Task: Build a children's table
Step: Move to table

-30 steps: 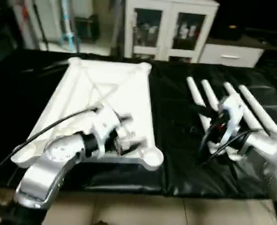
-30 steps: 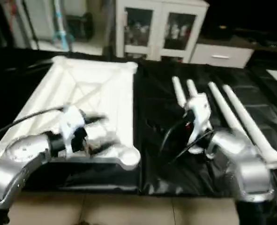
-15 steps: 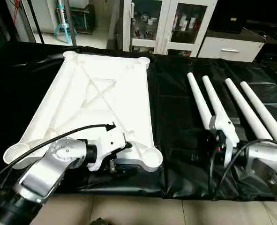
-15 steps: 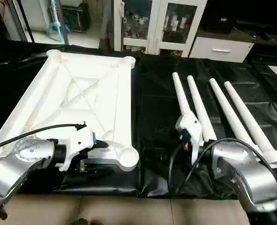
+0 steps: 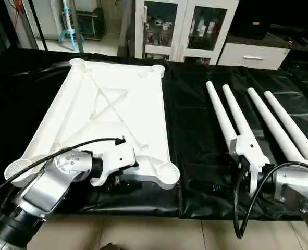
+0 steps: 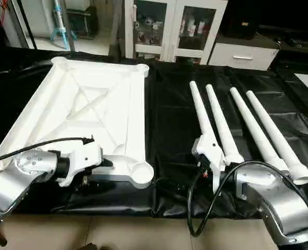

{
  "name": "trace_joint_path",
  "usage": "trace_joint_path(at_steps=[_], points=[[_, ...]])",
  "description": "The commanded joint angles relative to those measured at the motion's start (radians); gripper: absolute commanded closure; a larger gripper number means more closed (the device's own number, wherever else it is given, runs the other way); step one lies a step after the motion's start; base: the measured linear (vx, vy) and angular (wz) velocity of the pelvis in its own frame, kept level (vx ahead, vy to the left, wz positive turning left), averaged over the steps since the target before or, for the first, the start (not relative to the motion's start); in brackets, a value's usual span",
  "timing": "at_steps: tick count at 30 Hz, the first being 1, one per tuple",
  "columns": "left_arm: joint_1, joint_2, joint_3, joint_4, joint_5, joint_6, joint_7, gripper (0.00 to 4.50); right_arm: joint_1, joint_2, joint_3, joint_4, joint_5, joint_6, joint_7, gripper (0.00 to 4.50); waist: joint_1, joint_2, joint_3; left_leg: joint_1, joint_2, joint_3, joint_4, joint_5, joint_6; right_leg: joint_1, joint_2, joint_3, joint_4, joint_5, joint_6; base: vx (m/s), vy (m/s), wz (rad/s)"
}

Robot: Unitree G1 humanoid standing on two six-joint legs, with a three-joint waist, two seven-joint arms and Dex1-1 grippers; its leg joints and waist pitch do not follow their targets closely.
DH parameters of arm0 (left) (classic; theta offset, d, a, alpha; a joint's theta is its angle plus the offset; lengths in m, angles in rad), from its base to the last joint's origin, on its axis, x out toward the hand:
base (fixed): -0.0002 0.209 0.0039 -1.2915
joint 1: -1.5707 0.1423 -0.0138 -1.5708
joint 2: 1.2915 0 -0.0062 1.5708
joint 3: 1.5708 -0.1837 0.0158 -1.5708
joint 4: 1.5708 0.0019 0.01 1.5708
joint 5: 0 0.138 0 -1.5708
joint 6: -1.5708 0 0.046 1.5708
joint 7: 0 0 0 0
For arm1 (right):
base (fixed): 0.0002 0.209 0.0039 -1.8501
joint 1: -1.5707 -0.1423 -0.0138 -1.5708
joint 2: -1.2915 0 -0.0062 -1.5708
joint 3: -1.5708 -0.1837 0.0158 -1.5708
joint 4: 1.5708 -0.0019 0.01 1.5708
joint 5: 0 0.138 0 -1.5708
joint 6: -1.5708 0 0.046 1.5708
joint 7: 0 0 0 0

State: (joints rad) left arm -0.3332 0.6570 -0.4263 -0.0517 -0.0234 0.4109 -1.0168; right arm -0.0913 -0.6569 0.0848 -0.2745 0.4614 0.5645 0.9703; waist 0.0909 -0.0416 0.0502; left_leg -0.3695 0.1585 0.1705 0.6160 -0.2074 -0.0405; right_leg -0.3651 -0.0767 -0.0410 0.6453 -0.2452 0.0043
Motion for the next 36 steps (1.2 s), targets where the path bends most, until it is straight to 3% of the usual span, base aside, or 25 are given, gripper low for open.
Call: trace_joint_path(at_steps=[1, 4, 7, 9, 12, 13, 16, 19, 23, 24, 29, 36], points=[[-0.025, -0.001, -0.02, 0.018, 0.031, -0.017, 0.009, 2.08, -0.002, -0.019, -0.017, -0.013, -0.004, -0.008, 0.012, 0.0, 0.002, 0.008, -0.052, 0.018, 0.075, -0.029, -0.089, -0.141, 0.01, 0.027, -0.077, 0.046, -0.074, 0.0, -0.225, 0.0, 0.0, 0.0], [-0.038, 0.005, -0.047, 0.039, 0.066, -0.039, 0.012, 2.46, -0.001, -0.017, -0.016, -0.016, -0.002, -0.009, 0.012, 0.0, 0.004, 0.009, -0.05, 0.018, 0.074, -0.028, -0.089, -0.15, 0.017, 0.026, -0.079, 0.047, -0.077, -0.013, -0.23, 0.0, 0.0, 0.0], [-0.044, -0.005, -0.049, 0.05, 0.071, -0.044, 0.011, 2.49, -0.003, -0.018, -0.014, -0.016, -0.002, -0.01, 0.011, 0.0, 0.003, 0.011, -0.049, 0.018, 0.077, -0.03, -0.092, -0.18, 0.005, 0.027, -0.081, 0.047, -0.08, -0.057, -0.23, 0.0, 0.0, 0.0], [-0.051, -0.018, -0.042, 0.059, 0.074, -0.049, 0.016, 2.91, 0.001, -0.02, -0.014, -0.026, 0.009, -0.005, 0.015, 0.0, 0.002, 0.01, -0.049, 0.019, 0.077, -0.029, -0.093, -0.186, 0.001, 0.025, -0.08, 0.047, -0.08, -0.059, -0.231, 0.0, 0.0, 0.0], [-0.061, -0.026, -0.044, 0.072, 0.078, -0.058, 0.017, 2.93, 0.013, -0.037, -0.005, -0.04, 0.013, -0.009, 0.037, 0.0, 0.004, 0.007, -0.049, 0.02, 0.077, -0.028, -0.091, -0.183, 0.005, 0.025, -0.081, 0.048, -0.081, -0.053, -0.233, 0.0, 0.0, 0.0], [-0.063, -0.025, -0.047, 0.077, 0.08, -0.061, 0.015, 3.24, 0.018, -0.045, -0.001, -0.042, 0.011, -0.011, 0.043, 0.0, 0.007, 0.008, -0.049, 0.019, 0.078, -0.029, -0.092, -0.178, 0.006, 0.026, -0.081, 0.048, -0.08, -0.046, -0.23, 0.0, 0.0, 0.0], [-0.06, -0.023, -0.053, 0.087, 0.095, -0.07, 0.011, 3.36, 0.022, -0.055, 0.008, -0.033, -0.008, -0.023, 0.046, 0.0, 0.007, 0.007, -0.047, 0.019, 0.078, -0.029, -0.093, -0.187, 0.008, 0.024, -0.082, 0.048, -0.082, -0.069, -0.225, 0.0, 0.0, 0.0], [-0.056, -0.021, -0.057, 0.092, 0.111, -0.065, 0.016, 3.78, 0.022, -0.057, 0.008, -0.029, -0.013, -0.028, 0.045, 0.0, 0.004, 0.005, -0.047, 0.018, 0.078, -0.029, -0.094, -0.195, 0.004, 0.024, -0.082, 0.049, -0.084, -0.091, -0.222, 0.0, 0.0, 0.0], [-0.049, -0.011, -0.054, 0.114, 0.144, -0.033, 0.045, 3.81, 0.023, -0.052, 0.004, -0.029, -0.014, -0.03, 0.043, 0.0, 0.002, 0.003, -0.045, 0.018, 0.078, -0.029, -0.094, -0.201, 0.004, 0.023, -0.082, 0.049, -0.087, -0.117, -0.217, 0.0, 0.0, 0.0], [-0.049, -0.011, -0.054, 0.114, 0.144, -0.033, 0.045, 4.11, 0.023, -0.052, 0.004, -0.029, -0.014, -0.03, 0.043, 0.0, 0.001, 0.002, -0.045, 0.016, 0.078, -0.03, -0.094, -0.199, 0.004, 0.024, -0.082, 0.049, -0.086, -0.117, -0.215, 0.0, 0.0, 0.0], [-0.041, 0.008, -0.035, 0.139, 0.168, -0.013, 0.077, 4.28, 0.02, -0.044, 0.006, -0.024, -0.016, -0.029, 0.034, 0.0, -0.005, 0.001, -0.046, 0.012, 0.077, -0.031, -0.096, -0.192, 0.004, 0.026, -0.082, 0.047, -0.087, -0.129, -0.207, 0.0, 0.0, 0.0], [-0.047, 0.024, -0.021, 0.19, 0.221, -0.011, 0.143, 4.46, 0.016, -0.041, 0.011, -0.015, -0.022, -0.037, 0.03, 0.0, -0.014, 0.0, -0.045, 0.015, 0.076, -0.029, -0.093, -0.182, 0.019, 0.023, -0.081, 0.047, -0.088, -0.118, -0.219, 0.0, 0.0, 0.0]])
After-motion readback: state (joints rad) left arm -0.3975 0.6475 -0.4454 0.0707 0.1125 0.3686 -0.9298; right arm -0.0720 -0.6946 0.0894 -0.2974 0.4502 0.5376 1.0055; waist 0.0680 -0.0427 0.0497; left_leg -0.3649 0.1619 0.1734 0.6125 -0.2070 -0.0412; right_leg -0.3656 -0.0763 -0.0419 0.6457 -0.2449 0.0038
